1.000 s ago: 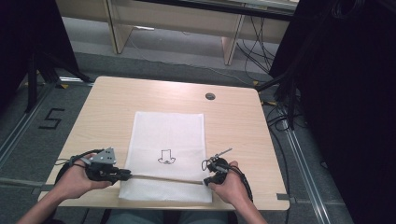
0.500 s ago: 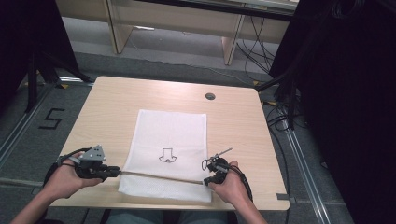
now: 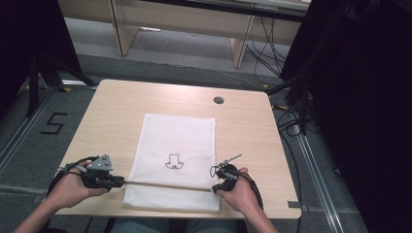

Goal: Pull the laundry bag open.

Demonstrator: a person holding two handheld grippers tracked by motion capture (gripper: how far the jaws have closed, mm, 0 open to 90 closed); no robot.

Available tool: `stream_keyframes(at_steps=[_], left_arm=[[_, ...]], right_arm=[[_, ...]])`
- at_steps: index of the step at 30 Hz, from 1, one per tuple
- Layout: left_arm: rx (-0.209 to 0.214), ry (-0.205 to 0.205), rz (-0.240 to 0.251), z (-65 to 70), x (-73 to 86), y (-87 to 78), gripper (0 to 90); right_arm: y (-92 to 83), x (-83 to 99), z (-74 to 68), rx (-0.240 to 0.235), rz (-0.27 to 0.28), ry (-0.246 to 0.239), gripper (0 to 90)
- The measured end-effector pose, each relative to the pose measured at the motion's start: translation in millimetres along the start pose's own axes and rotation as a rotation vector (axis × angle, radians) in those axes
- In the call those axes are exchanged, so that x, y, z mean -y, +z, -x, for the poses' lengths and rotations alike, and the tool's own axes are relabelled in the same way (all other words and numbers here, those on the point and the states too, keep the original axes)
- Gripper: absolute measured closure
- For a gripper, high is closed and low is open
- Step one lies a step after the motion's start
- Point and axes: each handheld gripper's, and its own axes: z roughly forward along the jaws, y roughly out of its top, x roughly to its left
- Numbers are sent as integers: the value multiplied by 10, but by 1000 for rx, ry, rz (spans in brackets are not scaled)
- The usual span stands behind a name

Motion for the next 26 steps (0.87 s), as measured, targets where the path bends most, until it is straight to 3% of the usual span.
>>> stream_keyframes(at_steps=[3, 5, 7, 8, 11, 12, 14, 16, 17, 19, 20, 21, 23, 26], left_arm=[[10, 3, -27, 19, 18, 59, 814], [16, 26, -43, 18, 17, 60, 810], [7, 33, -34, 8, 19, 62, 803], [16, 5, -26, 20, 26, 68, 796], [16, 26, -22, 1, 25, 55, 729], [27, 4, -5, 10, 30, 51, 704], [31, 6, 39, 9, 18, 24, 657], [42, -35, 91, 27, 3, 18, 602], [37, -29, 108, 20, -8, 15, 573], [27, -48, 148, 23, -19, 33, 507], [23, -44, 160, 10, -26, 39, 481], [20, -71, 179, 18, -28, 53, 462], [2, -66, 192, -11, -38, 62, 437], [-20, -72, 209, -34, -44, 71, 406]], right_arm=[[0, 9, 11, -4, 10, -2, 900], [-3, 13, 9, -9, 7, 7, 900], [-4, 16, -9, 2, 11, 3, 900], [-6, 15, -19, 10, 17, -4, 900], [-6, 13, -18, 12, 15, -20, 891], [-21, 18, -41, 18, 3, 12, 880], [-28, 21, -30, 3, 13, -4, 819], [-59, 35, -61, 15, 30, 21, 780], [-67, 37, -52, 19, 43, -3, 769], [-104, 40, -56, 21, 74, 0, 748], [-128, 39, -61, 15, 88, 12, 733], [-143, 38, -41, 18, 107, -3, 719], [-174, 44, -48, 29, 111, 25, 694], [-189, 58, -37, 25, 129, 26, 684]])
